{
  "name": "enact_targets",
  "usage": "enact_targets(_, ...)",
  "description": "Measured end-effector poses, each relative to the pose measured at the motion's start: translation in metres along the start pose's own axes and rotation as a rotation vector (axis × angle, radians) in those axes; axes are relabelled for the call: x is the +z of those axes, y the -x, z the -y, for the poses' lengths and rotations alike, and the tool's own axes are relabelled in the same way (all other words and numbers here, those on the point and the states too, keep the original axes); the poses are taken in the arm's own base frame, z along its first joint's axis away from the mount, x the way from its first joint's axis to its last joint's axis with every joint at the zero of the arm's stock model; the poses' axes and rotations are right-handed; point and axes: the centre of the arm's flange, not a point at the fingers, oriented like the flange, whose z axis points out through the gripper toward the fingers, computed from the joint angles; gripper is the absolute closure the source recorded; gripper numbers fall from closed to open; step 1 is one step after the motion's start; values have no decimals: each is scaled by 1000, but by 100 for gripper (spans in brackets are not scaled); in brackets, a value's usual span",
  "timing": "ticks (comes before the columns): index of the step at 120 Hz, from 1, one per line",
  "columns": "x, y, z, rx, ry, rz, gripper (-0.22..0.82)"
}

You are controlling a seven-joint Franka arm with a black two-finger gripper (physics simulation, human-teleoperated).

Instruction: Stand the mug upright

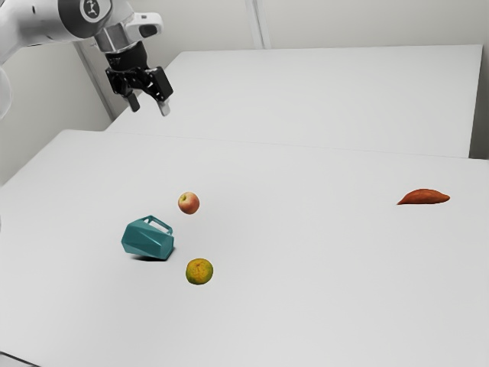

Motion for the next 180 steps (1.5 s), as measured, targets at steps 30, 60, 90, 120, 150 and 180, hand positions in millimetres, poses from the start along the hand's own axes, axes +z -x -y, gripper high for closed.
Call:
enact_targets(30, 2, 1, -2, -3, 2, 9, 0)
enact_targets(60, 14, 23, 10, -40, 82, 47, 0)
enact_targets(90, 56, 69, 131, -207, 426, 40, 0)
enact_targets(120, 171, 69, 202, -251, 651, 105, 0)
enact_targets(150, 257, 96, 221, -253, 815, 115, 0)
enact_targets(180, 305, 120, 224, -252, 864, 95, 0)
